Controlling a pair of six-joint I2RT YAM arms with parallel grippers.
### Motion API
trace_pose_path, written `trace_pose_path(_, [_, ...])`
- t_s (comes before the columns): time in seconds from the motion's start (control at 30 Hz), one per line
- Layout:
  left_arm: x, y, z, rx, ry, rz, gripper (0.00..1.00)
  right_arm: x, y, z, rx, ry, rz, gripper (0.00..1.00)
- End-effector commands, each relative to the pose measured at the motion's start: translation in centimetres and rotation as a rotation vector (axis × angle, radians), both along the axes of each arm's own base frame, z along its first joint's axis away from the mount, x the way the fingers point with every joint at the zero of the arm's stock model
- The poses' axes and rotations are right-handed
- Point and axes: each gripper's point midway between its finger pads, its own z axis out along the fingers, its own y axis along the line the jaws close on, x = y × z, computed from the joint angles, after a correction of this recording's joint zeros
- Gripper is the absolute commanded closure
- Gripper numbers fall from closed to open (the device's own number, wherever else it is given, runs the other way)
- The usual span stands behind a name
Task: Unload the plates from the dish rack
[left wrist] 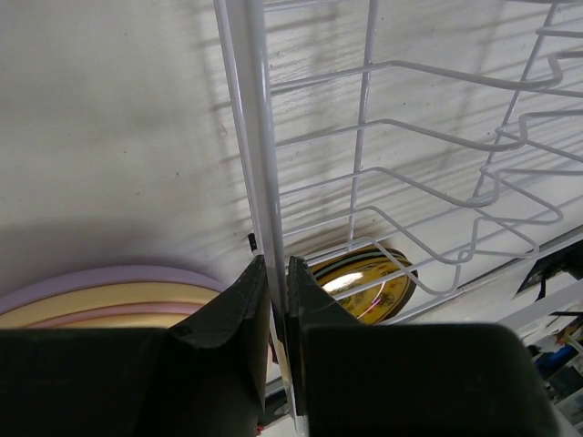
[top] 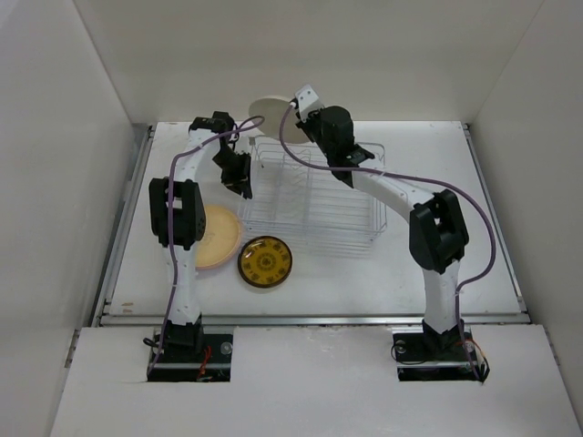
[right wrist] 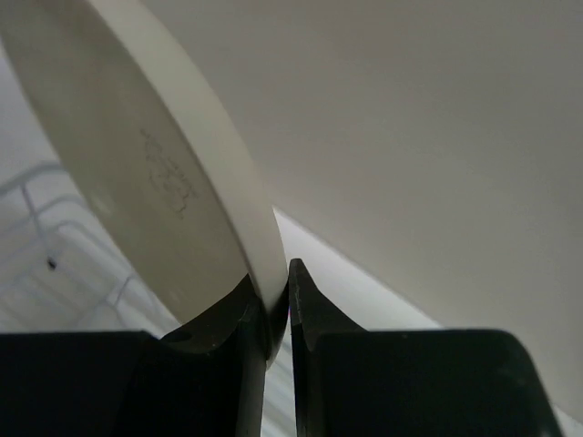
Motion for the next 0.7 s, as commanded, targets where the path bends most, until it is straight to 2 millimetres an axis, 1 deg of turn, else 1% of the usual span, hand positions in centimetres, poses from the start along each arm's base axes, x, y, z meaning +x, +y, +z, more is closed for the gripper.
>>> trace_pose_path(0.0, [-2.0,-2.3,2.1,-0.133,0.080,0.016,1.00,-1.1,-2.3,13.1,0.132,-0.372,-0.103,1.00])
trace_pose_path(0.03, [-2.0,-2.3,2.1,-0.133,0.080,0.016,1.00,-1.1,-1.7,12.4,0.101,-0.370,-0.095,1.00])
trace_pose_path(0.07, [-1.8,-2.4,2.3,-0.134,0.071,0.015,1.00,-1.1,-1.9,12.4,0.101,-0.369,-0.106,1.00])
trace_pose_path(0.1, [-1.8,-2.4,2.0,-0.133,0.080,0.015,1.00,-0.8,-2.0,11.9,0.087,-0.370,-0.116,1.00])
trace_pose_path(0.13, [-1.7,-2.4,2.2,-0.134,0.071,0.015,1.00,-1.0,-1.7,11.8,0.089,-0.368,-0.122,1.00])
trace_pose_path(0.2, [-1.9,-2.4,2.2,-0.133,0.080,0.015,1.00,-1.0,-1.9,11.5,0.088,-0.366,-0.133,1.00])
trace_pose_path(0.23, [-1.7,-2.0,2.2,-0.133,0.080,0.026,1.00,-0.9,-2.2,11.4,0.089,-0.364,-0.149,1.00])
trace_pose_path(0.27, [-1.3,-1.6,2.4,-0.135,0.076,0.048,1.00,-1.1,-2.0,11.4,0.091,-0.361,-0.156,1.00])
trace_pose_path(0.3, [-1.1,-1.8,2.6,-0.152,0.068,0.046,1.00,-1.1,-2.4,11.3,0.092,-0.358,-0.180,1.00])
trace_pose_path(0.33, [-0.8,-1.0,2.7,-0.162,0.072,0.077,1.00,-1.0,-3.5,11.6,0.100,-0.357,-0.245,1.00])
trace_pose_path(0.37, [-0.5,-1.0,2.7,-0.164,0.060,0.076,1.00,-1.0,-4.2,11.8,0.111,-0.362,-0.285,1.00])
trace_pose_path(0.4, [-0.3,-0.7,2.8,-0.178,0.068,0.100,1.00,-1.1,-5.5,12.1,0.123,-0.361,-0.358,1.00])
trace_pose_path(0.43, [-0.1,-1.0,3.0,-0.194,0.064,0.110,1.00,-1.1,-6.0,12.1,0.124,-0.357,-0.386,1.00])
trace_pose_path(0.47, [0.5,-0.5,3.0,-0.197,0.048,0.122,1.00,-1.2,-6.3,12.0,0.125,-0.354,-0.403,1.00])
trace_pose_path(0.57, [0.9,-0.6,3.4,-0.233,0.047,0.148,1.00,-1.6,-6.5,12.4,0.147,-0.315,-0.406,1.00])
trace_pose_path(0.63, [1.5,-0.9,3.9,-0.251,0.021,0.142,1.00,-2.0,-6.5,12.8,0.214,-0.279,-0.401,1.00])
trace_pose_path(0.67, [1.7,-0.8,3.5,-0.241,0.020,0.144,1.00,-2.1,-6.0,12.0,0.201,-0.237,-0.373,1.00])
